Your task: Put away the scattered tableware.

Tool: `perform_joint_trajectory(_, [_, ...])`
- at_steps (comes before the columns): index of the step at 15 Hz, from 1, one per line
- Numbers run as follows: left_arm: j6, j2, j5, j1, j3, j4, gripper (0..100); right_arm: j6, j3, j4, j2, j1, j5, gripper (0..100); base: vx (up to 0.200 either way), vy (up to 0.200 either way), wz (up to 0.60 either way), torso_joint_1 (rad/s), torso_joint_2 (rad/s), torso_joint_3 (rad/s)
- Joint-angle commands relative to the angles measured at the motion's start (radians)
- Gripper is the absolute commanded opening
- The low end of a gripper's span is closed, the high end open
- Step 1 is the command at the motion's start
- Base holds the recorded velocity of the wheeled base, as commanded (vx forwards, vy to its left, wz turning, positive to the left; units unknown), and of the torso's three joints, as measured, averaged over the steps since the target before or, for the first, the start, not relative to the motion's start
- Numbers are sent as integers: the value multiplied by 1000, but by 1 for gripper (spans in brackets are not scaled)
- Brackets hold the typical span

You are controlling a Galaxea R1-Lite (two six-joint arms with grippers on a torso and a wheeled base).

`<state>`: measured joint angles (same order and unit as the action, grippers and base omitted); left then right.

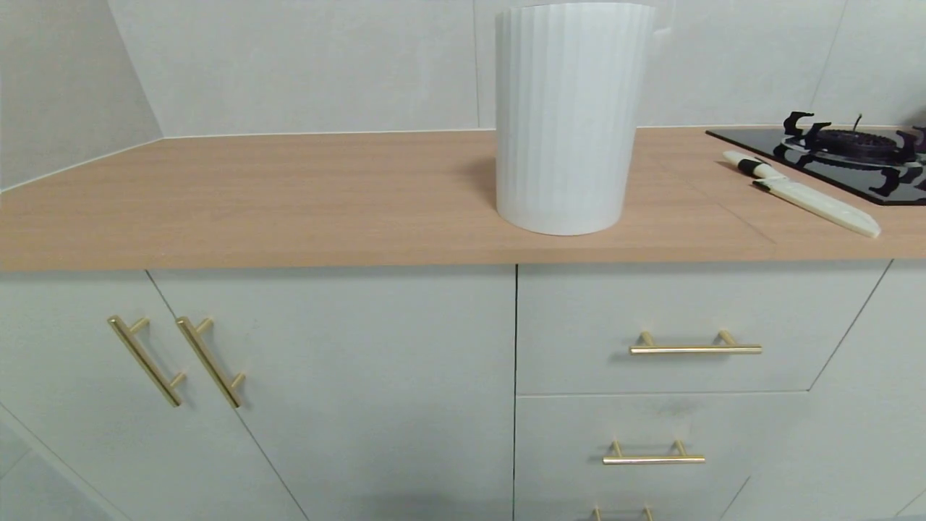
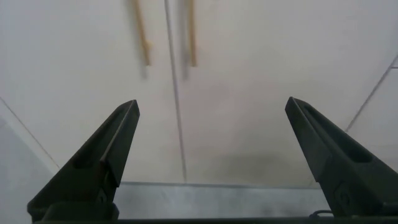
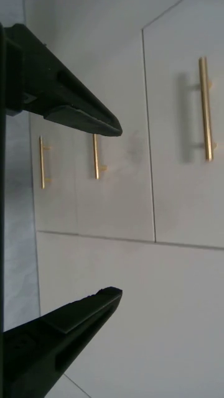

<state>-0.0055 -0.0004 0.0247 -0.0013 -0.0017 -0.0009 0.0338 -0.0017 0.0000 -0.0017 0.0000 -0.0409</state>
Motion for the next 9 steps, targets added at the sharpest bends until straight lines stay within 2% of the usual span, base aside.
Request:
perform_joint_trajectory(1, [-1,0,0,1,0,-1,100,0,0,0,2,0,-1,100,0,0,0,0,0,0])
perform_joint_trajectory(9, [-1,0,0,1,0,-1,100,-5,0,0,2,2,12,100,0,0,0,0,0,0])
